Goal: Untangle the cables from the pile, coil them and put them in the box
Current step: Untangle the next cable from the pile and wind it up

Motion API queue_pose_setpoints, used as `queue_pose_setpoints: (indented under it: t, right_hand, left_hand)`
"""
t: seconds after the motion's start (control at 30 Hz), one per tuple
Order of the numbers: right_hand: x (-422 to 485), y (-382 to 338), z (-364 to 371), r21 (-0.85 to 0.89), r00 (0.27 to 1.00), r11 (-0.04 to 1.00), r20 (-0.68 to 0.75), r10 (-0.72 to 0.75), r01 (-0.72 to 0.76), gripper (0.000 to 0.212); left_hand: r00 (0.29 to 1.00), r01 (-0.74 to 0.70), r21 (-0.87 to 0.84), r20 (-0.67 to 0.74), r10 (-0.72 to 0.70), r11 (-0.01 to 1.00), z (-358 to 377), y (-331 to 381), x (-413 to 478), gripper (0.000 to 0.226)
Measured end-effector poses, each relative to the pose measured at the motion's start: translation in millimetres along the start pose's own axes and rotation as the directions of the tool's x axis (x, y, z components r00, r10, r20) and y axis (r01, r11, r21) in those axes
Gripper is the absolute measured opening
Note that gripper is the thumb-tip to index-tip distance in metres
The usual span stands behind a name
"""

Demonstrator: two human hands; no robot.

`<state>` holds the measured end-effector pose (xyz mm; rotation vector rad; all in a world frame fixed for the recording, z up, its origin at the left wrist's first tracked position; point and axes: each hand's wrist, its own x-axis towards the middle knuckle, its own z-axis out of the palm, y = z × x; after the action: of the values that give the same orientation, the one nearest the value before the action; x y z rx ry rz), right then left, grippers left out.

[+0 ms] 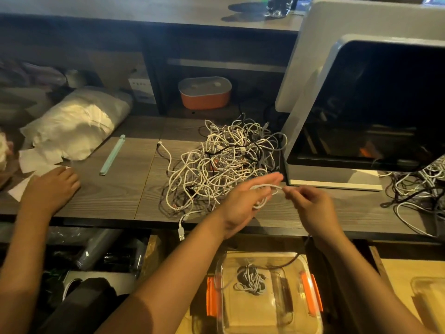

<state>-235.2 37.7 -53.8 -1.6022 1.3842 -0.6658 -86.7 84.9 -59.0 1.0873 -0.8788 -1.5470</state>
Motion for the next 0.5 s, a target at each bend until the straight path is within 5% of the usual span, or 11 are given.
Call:
queue_pose_setpoints:
  t: [0.17,0.27,0.37,0.5]
  right_hand:
    - [-17,-5,29,-0.006,0.952,1.000,0.307,0.006,-0.004,0.038]
    - [-24,-15,40,-0.009,0.908,0.999,0.418,-0.032,0.040,0.026]
    - [-23,-21,34,-0.045,0.887,0.996,0.459,-0.048,0.077,0.022]
    - [-12,-19,10,-0.275,0.837,0.934,0.545,-0.044,0.228,0.014]
  left_hand:
    - [0.964,-0.183,-0.067,-0.207,0.166,0.981,13,14,11,0.028]
    - [0.890,-0.209,0.279,-0.343,0.300,0.937,20,12,22,0.019]
    - [0.832,-0.052,0.862,-0.242,0.500,0.504,12,2,30,0.024]
    - [0.847,0.072,0.979,-0.161,0.506,0.190,3,4,31,0.029]
